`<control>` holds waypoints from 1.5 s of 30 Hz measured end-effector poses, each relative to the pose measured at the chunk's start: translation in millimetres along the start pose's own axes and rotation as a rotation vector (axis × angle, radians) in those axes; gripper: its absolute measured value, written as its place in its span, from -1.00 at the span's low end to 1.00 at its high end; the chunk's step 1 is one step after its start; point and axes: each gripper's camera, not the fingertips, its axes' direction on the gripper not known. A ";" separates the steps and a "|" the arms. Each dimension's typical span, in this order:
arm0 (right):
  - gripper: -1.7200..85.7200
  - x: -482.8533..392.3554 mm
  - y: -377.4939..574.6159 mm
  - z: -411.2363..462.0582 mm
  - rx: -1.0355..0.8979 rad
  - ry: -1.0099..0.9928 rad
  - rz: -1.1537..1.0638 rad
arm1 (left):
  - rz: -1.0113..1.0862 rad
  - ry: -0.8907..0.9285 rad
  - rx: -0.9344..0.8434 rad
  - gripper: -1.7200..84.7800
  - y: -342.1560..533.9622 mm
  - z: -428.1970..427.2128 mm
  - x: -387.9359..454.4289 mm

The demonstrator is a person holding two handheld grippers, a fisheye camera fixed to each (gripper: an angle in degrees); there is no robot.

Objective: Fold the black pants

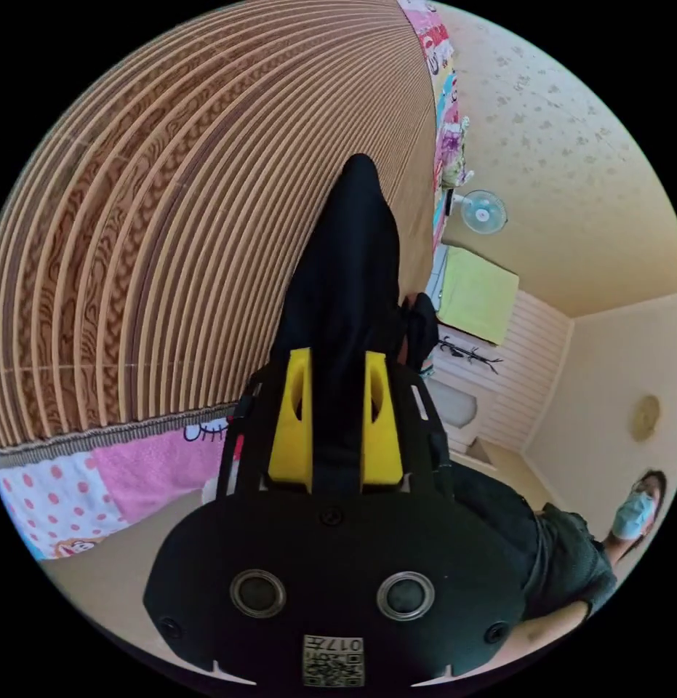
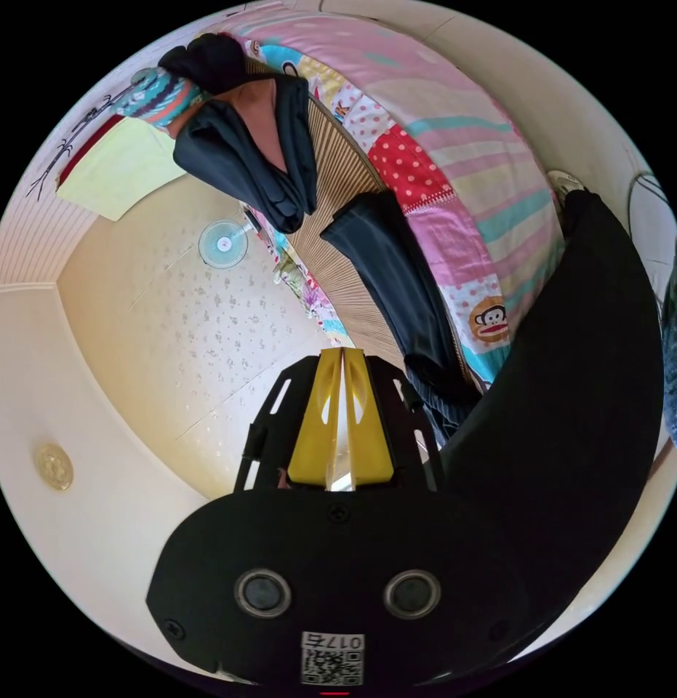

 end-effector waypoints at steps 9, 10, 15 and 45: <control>-0.95 2.7 -29.4 12.7 -0.136 0.016 -0.020 | 0.562 0.097 -0.153 -0.93 -16.9 48.1 130.0; -0.95 3.7 -32.0 11.9 -0.137 0.017 -0.016 | 0.593 0.076 -0.170 -0.93 -18.2 60.2 143.0; -0.95 9.4 -59.6 -3.4 -0.109 -0.046 0.001 | 0.812 -0.125 -0.339 -0.86 -26.9 222.6 229.4; -0.42 -14.7 -222.6 216.1 -1.020 1.088 -0.742 | -0.041 -0.146 -0.179 -0.70 -151.9 298.9 -227.4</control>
